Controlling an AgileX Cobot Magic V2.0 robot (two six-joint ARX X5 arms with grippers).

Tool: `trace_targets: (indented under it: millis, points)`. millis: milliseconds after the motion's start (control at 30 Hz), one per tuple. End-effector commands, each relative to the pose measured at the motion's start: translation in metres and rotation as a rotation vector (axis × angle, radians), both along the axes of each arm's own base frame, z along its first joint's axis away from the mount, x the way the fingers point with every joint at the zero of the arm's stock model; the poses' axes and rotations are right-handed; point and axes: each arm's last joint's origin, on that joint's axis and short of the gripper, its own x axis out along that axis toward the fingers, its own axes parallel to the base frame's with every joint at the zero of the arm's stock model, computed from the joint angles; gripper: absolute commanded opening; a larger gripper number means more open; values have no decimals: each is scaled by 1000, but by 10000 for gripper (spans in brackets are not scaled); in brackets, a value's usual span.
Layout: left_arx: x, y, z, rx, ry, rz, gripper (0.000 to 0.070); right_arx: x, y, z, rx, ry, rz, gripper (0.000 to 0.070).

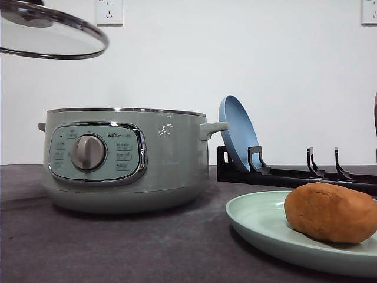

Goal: Transfer potato from steamer to green plate

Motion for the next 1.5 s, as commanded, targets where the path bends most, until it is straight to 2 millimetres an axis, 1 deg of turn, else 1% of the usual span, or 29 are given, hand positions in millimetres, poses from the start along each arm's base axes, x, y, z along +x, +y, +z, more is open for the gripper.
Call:
trace_targets:
  millis: [0,433,667,867,1167,1467]
  points:
    - [-6,-6,16,-17,-82,-25,13,-1,0,4,11,-9,-3,626]
    - [-12,-56,11,-18,-54,-217,13,-1,0,4,4,-15,-3,626]
    - [-10,-77,3,-11,-22,-286,13,-1,0,4,0,-17,-8,626]
    - [0,-93,-10,0,27,-318,13,-1,0,4,-2,-17,-14,626]
    - [24,-107,-35,24,105,-325,13,-1,-1,4,-1,-17,-14,626]
    - [45,-118,-49,19,80,-328,13,-1,-1,4,-2,-18,-14,625]
